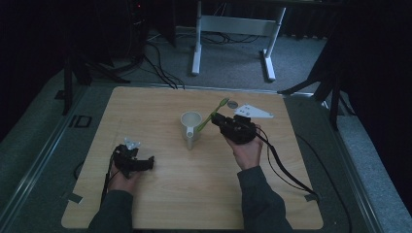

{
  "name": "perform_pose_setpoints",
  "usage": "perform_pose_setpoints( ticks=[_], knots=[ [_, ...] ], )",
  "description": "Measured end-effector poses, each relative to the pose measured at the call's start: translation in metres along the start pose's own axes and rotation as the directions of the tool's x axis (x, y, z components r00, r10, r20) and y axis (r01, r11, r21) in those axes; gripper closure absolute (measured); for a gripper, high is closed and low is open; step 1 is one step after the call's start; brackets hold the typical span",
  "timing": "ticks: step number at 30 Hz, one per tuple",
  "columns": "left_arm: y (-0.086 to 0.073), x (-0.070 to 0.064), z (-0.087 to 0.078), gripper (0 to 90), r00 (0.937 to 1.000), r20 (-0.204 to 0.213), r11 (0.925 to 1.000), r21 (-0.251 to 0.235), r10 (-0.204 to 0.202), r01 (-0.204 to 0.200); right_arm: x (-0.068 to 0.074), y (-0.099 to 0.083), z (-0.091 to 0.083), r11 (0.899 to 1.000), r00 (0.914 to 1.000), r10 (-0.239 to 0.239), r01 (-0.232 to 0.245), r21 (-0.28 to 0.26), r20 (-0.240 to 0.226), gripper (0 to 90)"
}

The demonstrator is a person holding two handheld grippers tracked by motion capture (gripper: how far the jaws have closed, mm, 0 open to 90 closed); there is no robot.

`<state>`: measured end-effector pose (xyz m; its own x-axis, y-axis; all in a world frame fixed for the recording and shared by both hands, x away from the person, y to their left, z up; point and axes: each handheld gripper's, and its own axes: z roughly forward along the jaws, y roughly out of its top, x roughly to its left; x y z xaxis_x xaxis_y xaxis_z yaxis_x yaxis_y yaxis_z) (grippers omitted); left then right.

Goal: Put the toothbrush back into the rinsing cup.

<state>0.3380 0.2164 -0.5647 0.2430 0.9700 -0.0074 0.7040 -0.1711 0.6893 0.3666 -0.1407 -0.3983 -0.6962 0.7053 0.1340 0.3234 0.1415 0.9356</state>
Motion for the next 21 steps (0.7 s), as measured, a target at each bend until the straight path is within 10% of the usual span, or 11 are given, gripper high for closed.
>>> perform_pose_setpoints(
  ticks=[21],
  knots=[
    [0.000, 0.000, 0.000, 3.4, 1.0000, 0.000, 1.0000, 0.000, 0.000, 0.000, 0.004, 0.002, 0.011, 1.000, 0.9999, -0.012, 0.012, 0.014, -0.005, 81.1]
  ],
)
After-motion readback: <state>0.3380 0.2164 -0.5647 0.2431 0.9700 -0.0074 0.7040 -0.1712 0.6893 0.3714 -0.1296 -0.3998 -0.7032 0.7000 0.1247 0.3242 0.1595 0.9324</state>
